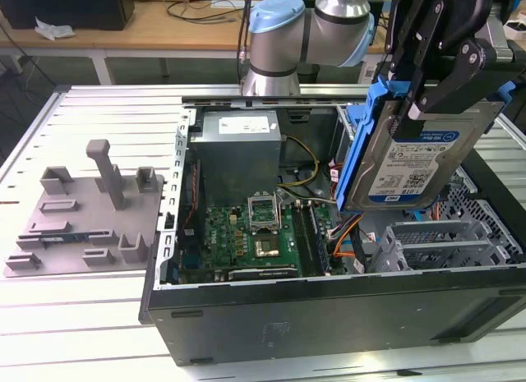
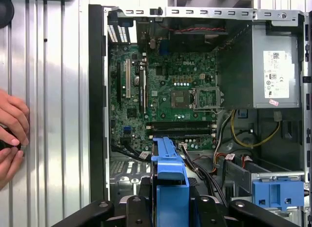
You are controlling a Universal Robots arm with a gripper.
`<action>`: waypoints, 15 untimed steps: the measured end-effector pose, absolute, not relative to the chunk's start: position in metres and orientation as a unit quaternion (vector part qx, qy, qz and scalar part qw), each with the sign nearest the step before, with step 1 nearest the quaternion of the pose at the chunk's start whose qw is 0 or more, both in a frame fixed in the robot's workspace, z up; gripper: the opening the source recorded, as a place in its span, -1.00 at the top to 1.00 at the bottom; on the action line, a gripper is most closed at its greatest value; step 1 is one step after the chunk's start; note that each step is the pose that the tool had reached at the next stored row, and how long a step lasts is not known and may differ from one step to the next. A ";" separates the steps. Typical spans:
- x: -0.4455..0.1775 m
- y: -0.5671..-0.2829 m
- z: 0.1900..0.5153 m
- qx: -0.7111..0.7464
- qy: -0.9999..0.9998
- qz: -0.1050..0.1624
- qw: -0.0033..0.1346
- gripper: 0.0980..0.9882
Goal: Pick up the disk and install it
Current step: 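Insert the disk into the insertion slot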
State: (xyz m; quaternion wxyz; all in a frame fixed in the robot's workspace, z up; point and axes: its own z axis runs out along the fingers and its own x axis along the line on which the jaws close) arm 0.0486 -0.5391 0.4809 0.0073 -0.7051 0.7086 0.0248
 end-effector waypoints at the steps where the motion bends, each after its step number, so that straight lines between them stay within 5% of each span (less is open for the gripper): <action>1: 0.049 -0.539 0.481 -0.705 0.708 0.025 0.007 0.40; 15: 0.052 -0.539 0.481 -0.707 0.707 0.024 0.002 0.40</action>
